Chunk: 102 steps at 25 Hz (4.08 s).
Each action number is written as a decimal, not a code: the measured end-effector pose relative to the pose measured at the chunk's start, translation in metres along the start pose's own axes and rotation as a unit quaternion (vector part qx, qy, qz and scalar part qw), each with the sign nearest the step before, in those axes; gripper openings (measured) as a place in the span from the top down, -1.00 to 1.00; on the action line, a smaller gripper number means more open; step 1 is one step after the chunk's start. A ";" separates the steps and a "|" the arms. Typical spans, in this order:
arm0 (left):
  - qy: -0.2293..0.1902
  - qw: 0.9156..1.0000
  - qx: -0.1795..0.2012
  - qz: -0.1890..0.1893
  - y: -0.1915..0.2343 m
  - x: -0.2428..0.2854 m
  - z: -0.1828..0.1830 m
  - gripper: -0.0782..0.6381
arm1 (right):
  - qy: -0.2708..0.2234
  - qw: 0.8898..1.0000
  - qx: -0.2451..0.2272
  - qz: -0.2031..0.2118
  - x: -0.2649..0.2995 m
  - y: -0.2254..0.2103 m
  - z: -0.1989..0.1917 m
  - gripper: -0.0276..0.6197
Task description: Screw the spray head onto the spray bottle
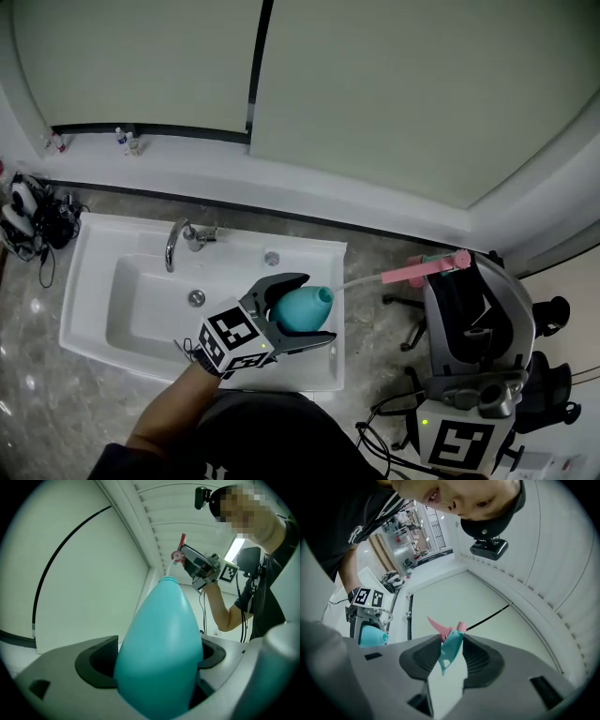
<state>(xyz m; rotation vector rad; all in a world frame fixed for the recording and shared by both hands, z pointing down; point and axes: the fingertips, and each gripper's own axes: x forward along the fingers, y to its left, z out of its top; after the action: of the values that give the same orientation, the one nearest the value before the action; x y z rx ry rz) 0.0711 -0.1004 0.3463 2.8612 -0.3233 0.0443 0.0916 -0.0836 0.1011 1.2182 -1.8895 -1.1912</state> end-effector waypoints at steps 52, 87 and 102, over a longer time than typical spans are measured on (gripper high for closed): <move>-0.001 0.993 0.069 0.098 0.004 -0.008 0.019 -0.53 | 0.074 0.990 -0.025 0.116 0.035 0.118 0.010 0.47; -0.031 0.996 0.071 0.047 -0.002 -0.011 0.034 -0.53 | 0.066 0.936 0.286 0.192 0.023 0.084 0.023 0.47; -0.041 0.996 0.073 -0.043 -0.034 -0.023 0.060 -0.53 | -0.223 0.706 0.508 0.440 0.022 0.109 0.039 0.47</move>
<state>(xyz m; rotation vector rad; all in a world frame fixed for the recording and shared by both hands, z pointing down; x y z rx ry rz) 0.0561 -0.0794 0.2784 3.0239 -0.2194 -0.0696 0.0086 -0.0696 0.1831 0.1894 -3.1009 0.2241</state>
